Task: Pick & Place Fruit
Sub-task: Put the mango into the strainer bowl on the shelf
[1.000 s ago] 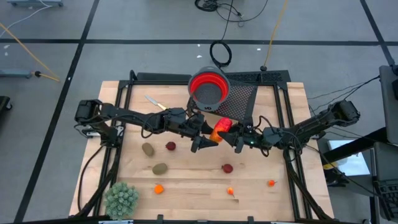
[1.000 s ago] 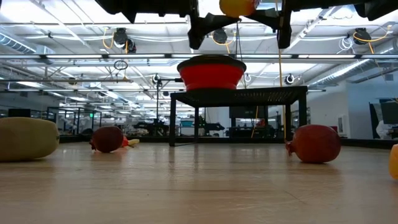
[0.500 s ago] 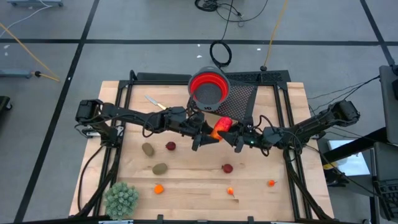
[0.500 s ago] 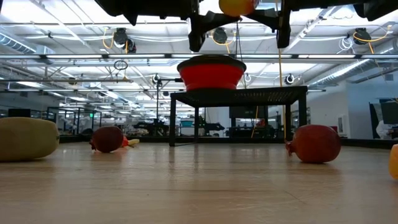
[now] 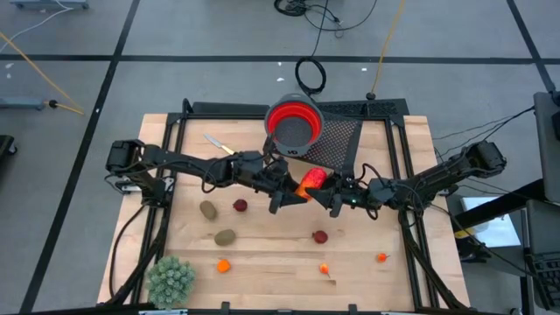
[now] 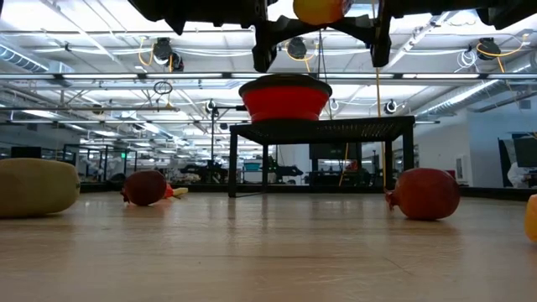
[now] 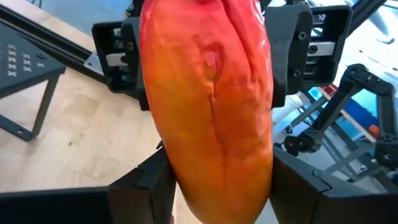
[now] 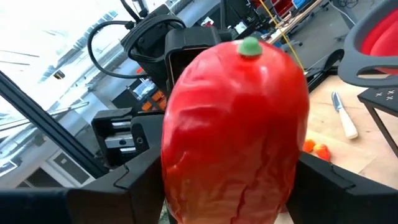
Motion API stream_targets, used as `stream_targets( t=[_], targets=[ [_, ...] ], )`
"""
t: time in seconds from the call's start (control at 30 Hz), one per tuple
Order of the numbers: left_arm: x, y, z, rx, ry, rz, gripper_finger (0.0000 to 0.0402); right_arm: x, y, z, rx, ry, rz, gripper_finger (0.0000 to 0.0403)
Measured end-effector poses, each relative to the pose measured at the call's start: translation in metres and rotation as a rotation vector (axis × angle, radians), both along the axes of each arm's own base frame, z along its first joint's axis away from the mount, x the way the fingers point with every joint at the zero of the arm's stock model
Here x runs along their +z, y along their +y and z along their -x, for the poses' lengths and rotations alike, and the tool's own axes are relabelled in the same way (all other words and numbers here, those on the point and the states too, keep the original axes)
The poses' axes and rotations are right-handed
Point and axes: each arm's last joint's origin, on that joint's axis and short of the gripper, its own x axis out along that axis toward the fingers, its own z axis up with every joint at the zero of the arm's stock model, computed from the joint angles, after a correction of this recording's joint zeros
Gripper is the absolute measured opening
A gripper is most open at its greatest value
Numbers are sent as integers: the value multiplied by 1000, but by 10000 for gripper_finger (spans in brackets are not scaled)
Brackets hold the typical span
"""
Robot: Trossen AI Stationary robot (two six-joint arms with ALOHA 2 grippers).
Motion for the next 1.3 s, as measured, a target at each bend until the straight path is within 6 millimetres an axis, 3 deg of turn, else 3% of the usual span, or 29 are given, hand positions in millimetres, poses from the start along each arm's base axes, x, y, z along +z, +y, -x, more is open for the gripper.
stream_targets(
  t=[0.4, 0.93, 1.3],
  targets=[
    [1, 4, 3, -18, 33, 14, 193, 1, 7, 2, 52, -4, -10, 267],
    [38, 34, 39, 129, 43, -95, 194, 14, 14, 26, 115, 49, 7, 256],
    [53, 66, 54, 330, 22, -44, 195, 13, 13, 36, 128, 135, 39, 203]
  ],
)
